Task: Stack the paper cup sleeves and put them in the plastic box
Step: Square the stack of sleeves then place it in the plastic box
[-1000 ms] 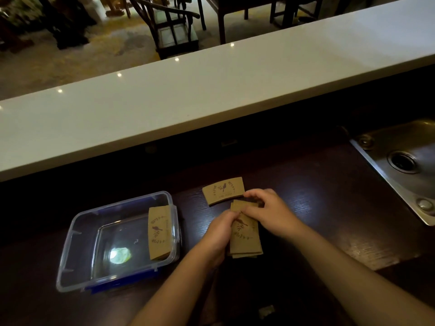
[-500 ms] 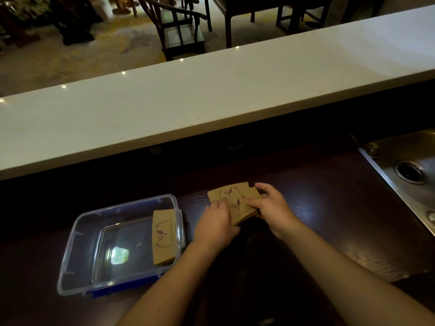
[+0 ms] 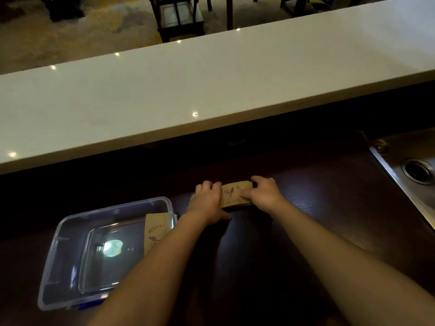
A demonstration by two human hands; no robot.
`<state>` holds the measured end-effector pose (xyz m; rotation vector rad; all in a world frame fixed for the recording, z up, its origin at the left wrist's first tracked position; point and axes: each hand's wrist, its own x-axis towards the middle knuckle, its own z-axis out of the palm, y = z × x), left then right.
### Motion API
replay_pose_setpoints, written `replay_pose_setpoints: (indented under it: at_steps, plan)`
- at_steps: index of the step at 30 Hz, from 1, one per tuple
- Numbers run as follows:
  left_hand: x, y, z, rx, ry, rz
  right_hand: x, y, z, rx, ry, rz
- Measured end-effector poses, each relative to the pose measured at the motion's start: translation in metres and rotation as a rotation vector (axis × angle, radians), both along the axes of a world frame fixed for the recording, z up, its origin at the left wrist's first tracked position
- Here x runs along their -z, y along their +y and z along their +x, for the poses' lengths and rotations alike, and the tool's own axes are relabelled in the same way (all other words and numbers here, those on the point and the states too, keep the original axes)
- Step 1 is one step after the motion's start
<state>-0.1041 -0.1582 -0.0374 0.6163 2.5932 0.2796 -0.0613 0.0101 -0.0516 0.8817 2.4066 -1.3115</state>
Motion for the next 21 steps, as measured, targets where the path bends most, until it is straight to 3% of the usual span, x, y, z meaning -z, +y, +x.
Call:
replay_pose_setpoints:
  at_steps: [3, 7, 12, 16, 21]
  plan:
    - [-0.006, -0.001, -0.010, -0.070, -0.195, 0.056, 0.001, 0.008, -0.006, -0.087, -0.011, -0.035]
    - [-0.011, 0.000, -0.028, -0.031, -0.224, -0.023, -0.004, 0.013, -0.011, -0.242, -0.007, 0.000]
    - [-0.018, 0.004, -0.038, -0.100, -0.401, -0.053, -0.019, 0.023, -0.019, -0.479, -0.093, 0.048]
    - [-0.020, 0.006, -0.029, -0.085, -0.275, -0.060, -0.024, 0.023, -0.025, -0.557, -0.060, 0.064]
    - [-0.022, 0.002, 0.003, -0.142, -0.143, 0.144, -0.018, 0.023, -0.013, -0.449, 0.065, -0.118]
